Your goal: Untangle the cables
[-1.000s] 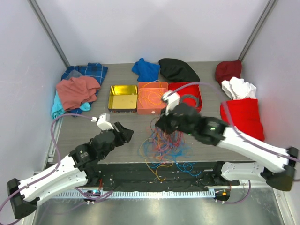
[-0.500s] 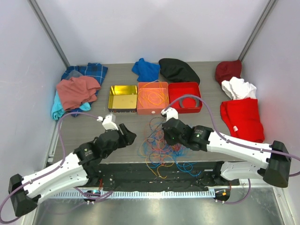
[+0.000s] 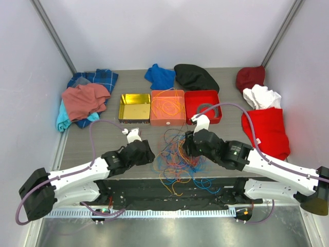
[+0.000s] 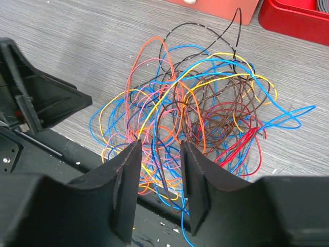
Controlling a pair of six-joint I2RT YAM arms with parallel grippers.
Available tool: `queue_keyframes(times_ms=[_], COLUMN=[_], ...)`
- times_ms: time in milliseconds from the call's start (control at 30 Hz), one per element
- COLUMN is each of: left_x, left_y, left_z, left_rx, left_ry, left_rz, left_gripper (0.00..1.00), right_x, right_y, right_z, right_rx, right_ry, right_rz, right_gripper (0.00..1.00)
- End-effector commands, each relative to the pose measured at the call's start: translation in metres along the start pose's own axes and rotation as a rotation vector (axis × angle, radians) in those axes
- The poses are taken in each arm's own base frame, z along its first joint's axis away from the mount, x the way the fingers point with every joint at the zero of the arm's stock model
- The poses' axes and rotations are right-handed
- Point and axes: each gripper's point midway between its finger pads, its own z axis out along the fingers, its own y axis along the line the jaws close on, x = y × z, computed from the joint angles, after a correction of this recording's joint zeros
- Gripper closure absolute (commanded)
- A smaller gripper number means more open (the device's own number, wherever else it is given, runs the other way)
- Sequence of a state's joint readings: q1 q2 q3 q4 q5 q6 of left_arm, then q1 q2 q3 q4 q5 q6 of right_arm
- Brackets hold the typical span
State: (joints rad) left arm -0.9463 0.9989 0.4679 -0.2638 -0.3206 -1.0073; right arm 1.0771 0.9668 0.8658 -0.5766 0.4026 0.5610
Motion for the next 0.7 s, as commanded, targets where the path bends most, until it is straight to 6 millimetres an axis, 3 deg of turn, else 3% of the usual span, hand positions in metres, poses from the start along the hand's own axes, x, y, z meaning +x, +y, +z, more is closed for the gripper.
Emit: queue_keyframes(times_ms=[0,100,200,567,667], left_x=[-0.009,-0.015,-0.018,-0.014,-0.013], left_y=[-0.029,-0.040,-0.043,-0.040,-0.037], left_z=[0.003,0.001,-0.001,-0.002,-0.002], left_rx=[0.105,0.138,0.153,0.157,0.154], left_ry=[-0.026,-0.043,-0.051,-0.043,-0.047], left_rz=[-0.003,0.003,0.008,0.005,0.002], left_gripper=[0.47,0.48,0.47,0.47,0.47], right_x=[-0.003,0.002,0.010,0.034,0.033], right_y=[0.007,0.007,0.005,-0.001,-0.005], right_z=[0.004,0.008,0.012,0.032,0.032], right_rx=[-0.019,-0.021,-0.009,0.036,0.059], right_ry=[-0.018,-0.005,0.022,0.092,0.078], right_rz=[0.025,0.020,0.004,-0.035,-0.034], right_gripper=[0.61,0.66,0.65,0.61,0.62])
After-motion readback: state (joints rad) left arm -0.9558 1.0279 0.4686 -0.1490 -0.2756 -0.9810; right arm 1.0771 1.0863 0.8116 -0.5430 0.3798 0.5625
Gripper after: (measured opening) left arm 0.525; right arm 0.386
